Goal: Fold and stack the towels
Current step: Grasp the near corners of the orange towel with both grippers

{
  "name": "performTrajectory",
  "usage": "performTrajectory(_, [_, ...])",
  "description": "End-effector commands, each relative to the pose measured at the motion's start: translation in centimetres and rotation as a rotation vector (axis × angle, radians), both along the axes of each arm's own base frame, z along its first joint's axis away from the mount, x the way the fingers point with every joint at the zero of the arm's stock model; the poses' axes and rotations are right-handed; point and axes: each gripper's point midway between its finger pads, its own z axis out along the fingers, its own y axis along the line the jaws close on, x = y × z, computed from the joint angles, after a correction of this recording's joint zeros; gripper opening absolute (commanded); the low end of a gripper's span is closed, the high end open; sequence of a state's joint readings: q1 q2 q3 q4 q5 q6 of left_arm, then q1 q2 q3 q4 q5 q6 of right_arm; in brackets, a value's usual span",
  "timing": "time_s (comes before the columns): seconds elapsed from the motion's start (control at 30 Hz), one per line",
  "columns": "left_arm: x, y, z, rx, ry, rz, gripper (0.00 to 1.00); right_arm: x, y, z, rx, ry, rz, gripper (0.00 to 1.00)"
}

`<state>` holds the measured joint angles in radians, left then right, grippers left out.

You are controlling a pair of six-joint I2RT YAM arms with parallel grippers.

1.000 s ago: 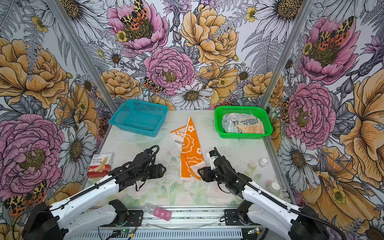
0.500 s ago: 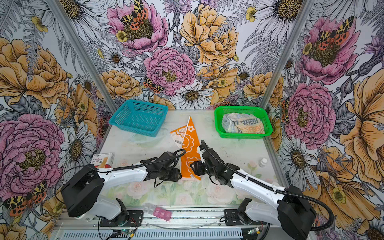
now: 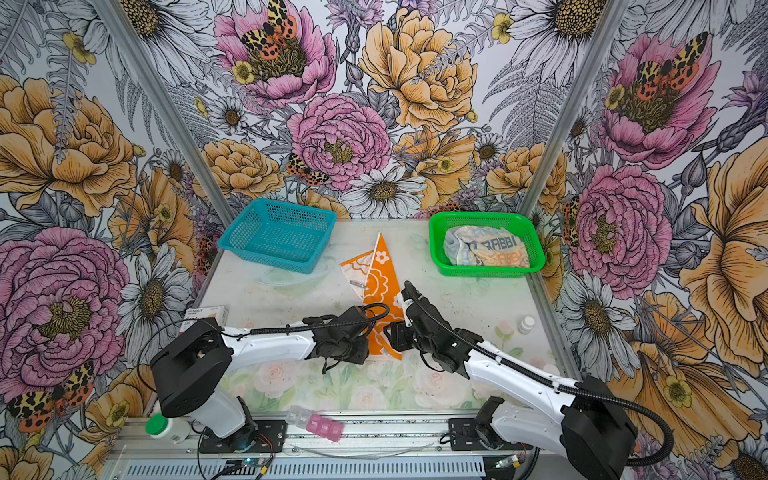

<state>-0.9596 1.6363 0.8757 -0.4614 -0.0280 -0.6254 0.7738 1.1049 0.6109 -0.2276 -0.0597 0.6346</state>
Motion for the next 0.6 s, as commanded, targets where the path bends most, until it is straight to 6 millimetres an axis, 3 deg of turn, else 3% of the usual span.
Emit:
performTrajectory(0.0, [-0.5,0.7,-0.8,0.105,-0.008,-0.013,0.38,-0.1,-0.8,-0.2,-0.033,-0.013,-0.015,0.52])
performTrajectory(0.17, [-1.3,0.8,-1.3,0.199,-0.013,-0.033,0.36,-0.2,-1.9,-0.3,-0.057,-0.019,-0.048,0.52])
performTrajectory(0.37, [-1.4,1.2,-1.4,0.217,-0.019,-0.003,0.0,-0.4,-2.9,-0.4,-0.05,-0.019,-0.069,0.52])
performTrajectory(0.57, [-1.1,1.7,-0.7,0.154,-0.023,0.045,0.0,-0.7,-3.1,-1.0,-0.059,-0.005,-0.068,0.51])
